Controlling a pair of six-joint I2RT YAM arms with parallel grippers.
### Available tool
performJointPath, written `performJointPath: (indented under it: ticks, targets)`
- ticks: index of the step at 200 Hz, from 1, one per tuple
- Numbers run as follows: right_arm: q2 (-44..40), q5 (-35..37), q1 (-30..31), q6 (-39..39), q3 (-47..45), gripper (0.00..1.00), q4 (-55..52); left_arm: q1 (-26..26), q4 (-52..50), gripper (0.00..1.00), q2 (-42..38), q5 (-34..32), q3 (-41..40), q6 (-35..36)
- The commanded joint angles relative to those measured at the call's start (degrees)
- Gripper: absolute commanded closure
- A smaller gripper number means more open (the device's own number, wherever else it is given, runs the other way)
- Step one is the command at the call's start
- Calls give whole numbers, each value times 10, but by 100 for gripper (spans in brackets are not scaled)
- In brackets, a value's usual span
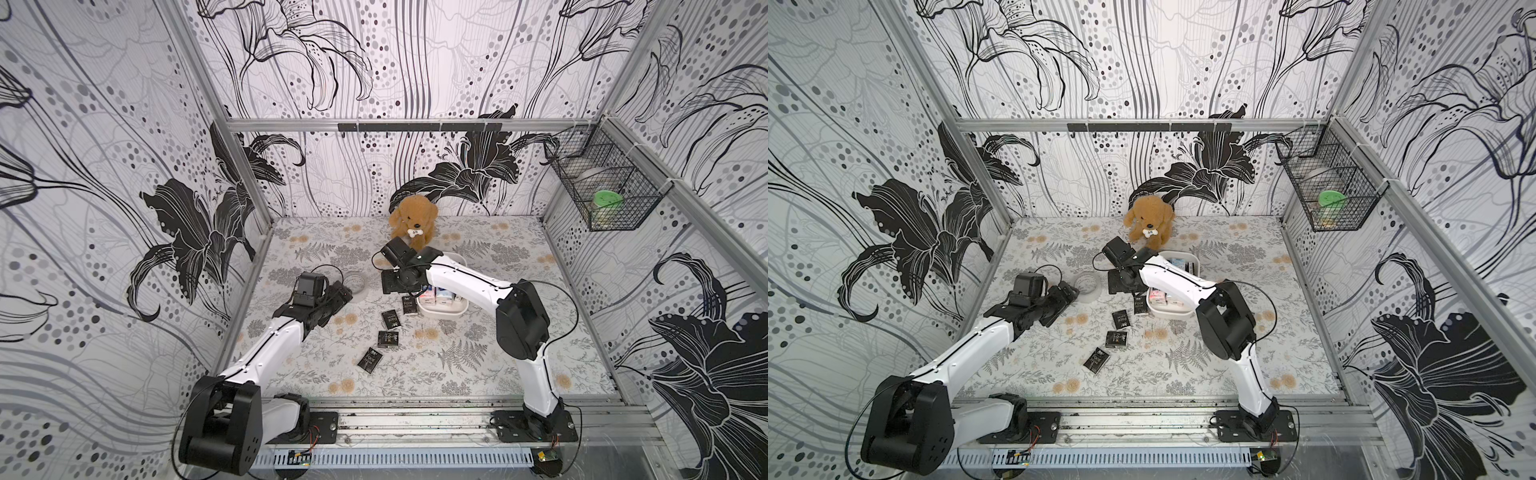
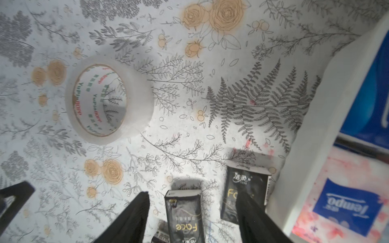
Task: Put the pocket tissues into the storage box
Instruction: Pick up the pocket tissues from the center of the board.
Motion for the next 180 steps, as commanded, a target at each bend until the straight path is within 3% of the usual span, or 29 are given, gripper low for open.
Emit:
performJointPath:
  ticks: [1, 45, 130, 180]
  targets:
    - [24, 27, 0, 1, 21, 27, -51, 6, -5, 12, -3, 3, -7, 15]
    - [32, 42, 0, 2, 4, 22, -69, 7, -5, 12, -4, 4, -2, 19]
    - [28, 54, 0, 17, -45, 20, -64, 7, -3, 12, -6, 11, -5, 16]
    - [60, 61, -1, 20, -31, 20, -72, 7, -4, 12, -7, 12, -7, 15]
